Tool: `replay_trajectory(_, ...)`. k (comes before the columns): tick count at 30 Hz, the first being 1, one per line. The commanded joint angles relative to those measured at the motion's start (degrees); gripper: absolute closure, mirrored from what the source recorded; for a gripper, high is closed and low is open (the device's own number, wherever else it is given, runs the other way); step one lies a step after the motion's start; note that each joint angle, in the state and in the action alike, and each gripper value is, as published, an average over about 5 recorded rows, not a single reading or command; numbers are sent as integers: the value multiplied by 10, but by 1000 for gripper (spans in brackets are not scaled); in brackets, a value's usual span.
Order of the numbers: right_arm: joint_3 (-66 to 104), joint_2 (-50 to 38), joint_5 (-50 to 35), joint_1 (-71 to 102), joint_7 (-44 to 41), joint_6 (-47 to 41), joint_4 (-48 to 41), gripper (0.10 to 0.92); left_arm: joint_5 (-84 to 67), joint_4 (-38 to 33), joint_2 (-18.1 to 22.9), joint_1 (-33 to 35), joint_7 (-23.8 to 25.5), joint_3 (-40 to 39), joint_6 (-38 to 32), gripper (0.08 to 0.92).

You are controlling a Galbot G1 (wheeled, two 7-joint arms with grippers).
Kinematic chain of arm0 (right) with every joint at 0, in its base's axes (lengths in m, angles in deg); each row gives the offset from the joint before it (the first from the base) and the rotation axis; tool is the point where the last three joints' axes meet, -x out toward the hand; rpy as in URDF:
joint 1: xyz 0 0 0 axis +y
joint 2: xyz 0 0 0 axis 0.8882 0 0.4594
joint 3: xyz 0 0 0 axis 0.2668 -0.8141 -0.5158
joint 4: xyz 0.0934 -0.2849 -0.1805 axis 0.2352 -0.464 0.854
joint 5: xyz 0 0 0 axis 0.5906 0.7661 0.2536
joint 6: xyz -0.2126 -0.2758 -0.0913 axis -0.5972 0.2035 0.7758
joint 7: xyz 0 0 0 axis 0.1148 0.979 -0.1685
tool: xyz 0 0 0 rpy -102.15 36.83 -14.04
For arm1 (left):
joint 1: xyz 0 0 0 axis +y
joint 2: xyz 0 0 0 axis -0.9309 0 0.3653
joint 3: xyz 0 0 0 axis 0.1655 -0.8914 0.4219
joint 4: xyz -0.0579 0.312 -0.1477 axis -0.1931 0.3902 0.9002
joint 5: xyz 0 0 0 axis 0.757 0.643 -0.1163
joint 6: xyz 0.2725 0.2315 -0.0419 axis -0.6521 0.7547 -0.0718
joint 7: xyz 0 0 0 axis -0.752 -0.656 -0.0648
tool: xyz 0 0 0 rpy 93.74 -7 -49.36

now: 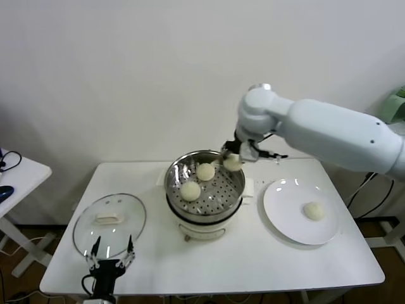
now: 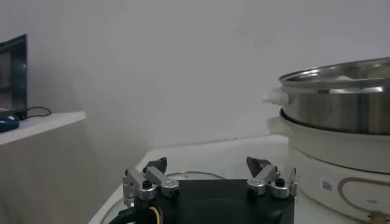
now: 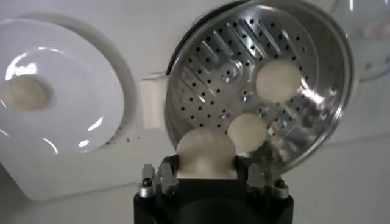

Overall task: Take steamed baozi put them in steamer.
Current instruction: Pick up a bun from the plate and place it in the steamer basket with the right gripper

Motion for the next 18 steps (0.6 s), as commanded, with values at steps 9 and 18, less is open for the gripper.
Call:
replay_trajectory(9, -44, 86, 86, 62, 20, 83, 11, 403, -2, 12, -3, 3, -2, -6, 2, 177)
replay_trajectory(18, -50, 90, 86, 76, 32, 110, -6, 403, -2, 22, -2, 1, -3, -5, 1, 177)
